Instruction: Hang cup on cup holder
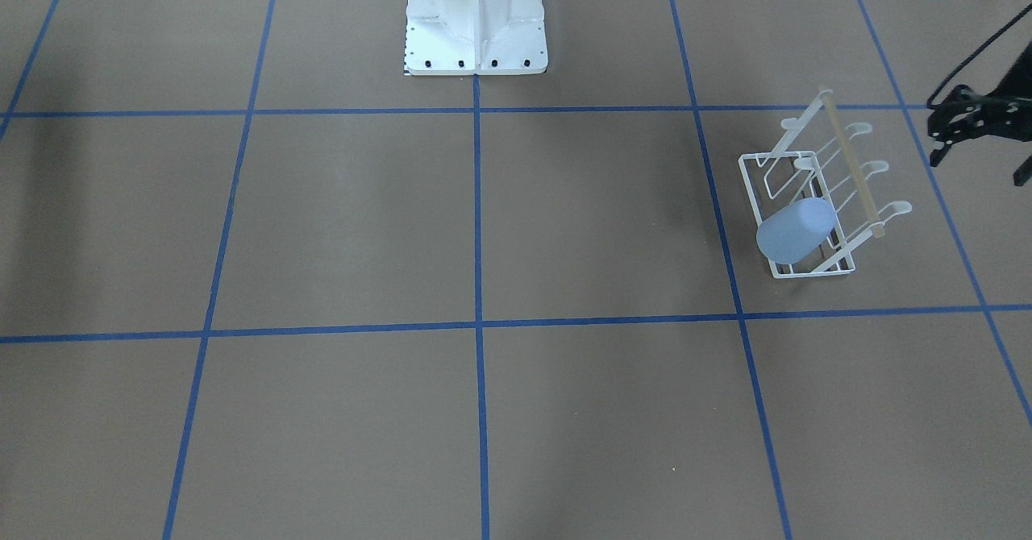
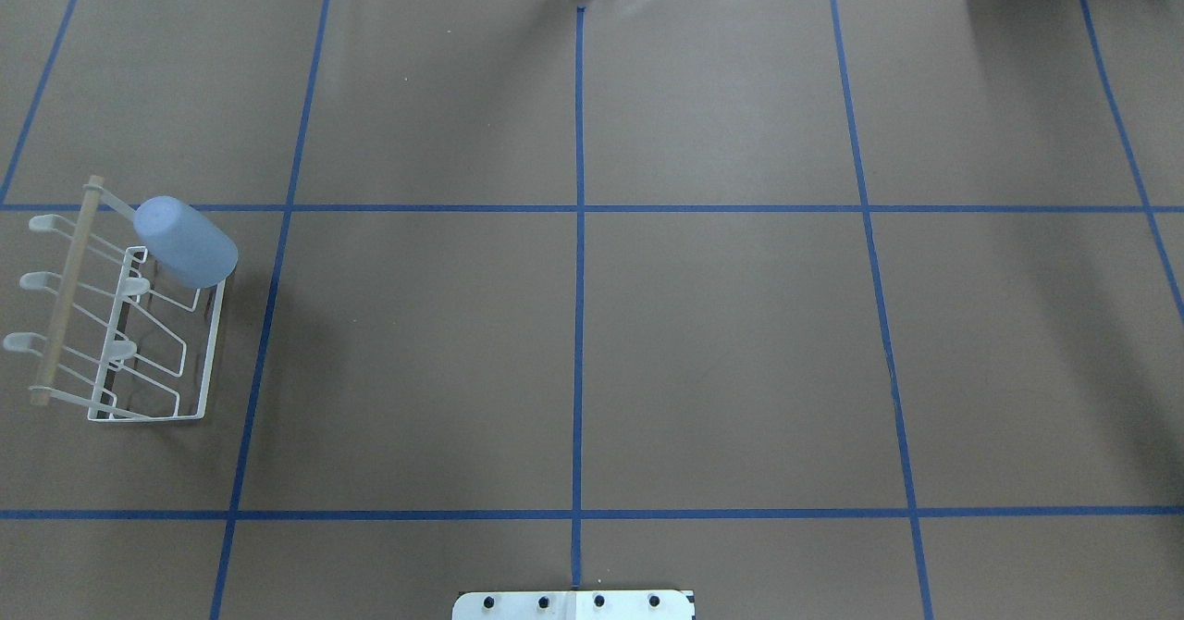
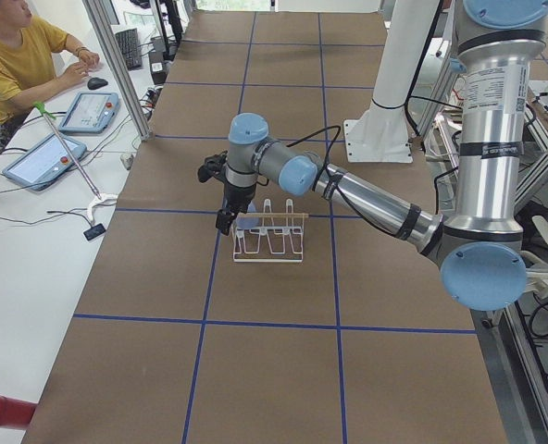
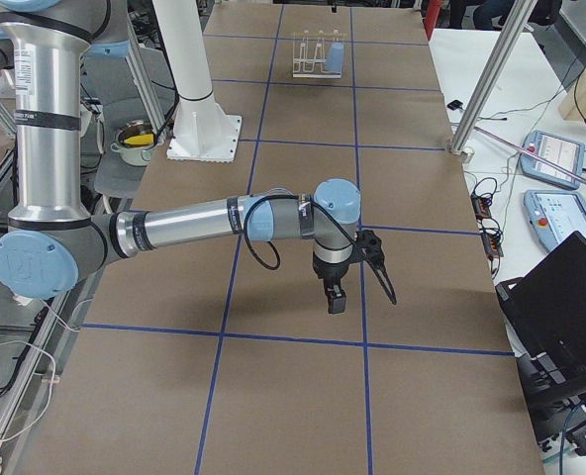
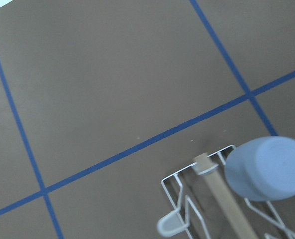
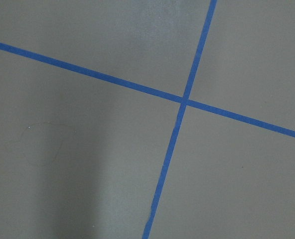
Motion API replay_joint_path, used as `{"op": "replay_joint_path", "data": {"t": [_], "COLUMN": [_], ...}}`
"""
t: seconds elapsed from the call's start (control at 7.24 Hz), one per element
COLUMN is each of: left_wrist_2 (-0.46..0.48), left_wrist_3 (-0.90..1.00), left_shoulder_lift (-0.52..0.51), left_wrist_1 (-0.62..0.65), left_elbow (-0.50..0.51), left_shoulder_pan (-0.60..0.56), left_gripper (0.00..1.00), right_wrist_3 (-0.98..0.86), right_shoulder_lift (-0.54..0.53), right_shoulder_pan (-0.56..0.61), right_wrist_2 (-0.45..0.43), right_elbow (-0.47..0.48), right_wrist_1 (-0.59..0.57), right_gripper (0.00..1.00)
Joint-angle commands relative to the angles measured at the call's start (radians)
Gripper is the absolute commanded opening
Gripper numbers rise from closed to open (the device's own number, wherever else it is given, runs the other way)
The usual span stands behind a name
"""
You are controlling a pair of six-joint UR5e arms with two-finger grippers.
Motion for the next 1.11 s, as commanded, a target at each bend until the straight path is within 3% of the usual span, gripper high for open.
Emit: {"op": "replay_joint_path", "data": {"t": [0.0, 0.28, 0.41, 0.55, 0.97], "left_wrist_2": [-0.053, -0.065, -0.170, -0.210, -0.204], "left_wrist_3": [0.159, 0.160, 0.147, 0.154, 0.159], "left_shoulder_lift": [0.075, 0.108, 0.125, 0.151, 0.151], "left_wrist_1": [-0.003, -0.009, 0.003, -0.012, -0.018], "left_elbow": [0.099, 0.110, 0.106, 0.102, 0.090], "left_shoulder_pan": [-0.140, -0.244, -0.254, -0.255, -0.254], "left_gripper": [0.98, 0.98, 0.98, 0.98, 0.98], "right_wrist_3": [-0.001, 0.002, 0.003, 0.005, 0.009], "right_shoulder_lift": [-0.016, -0.013, -0.009, -0.006, -0.007], "right_shoulder_pan": [0.019, 0.021, 0.021, 0.021, 0.021], "right_wrist_2": [-0.011, -0.017, -0.011, -0.009, -0.009], "right_elbow": [-0.002, -0.001, 0.002, 0.002, 0.001], "right_wrist_1": [-0.002, -0.004, -0.002, -0.002, -0.002], "right_gripper": [1.00, 1.00, 1.00, 1.00, 1.00]}}
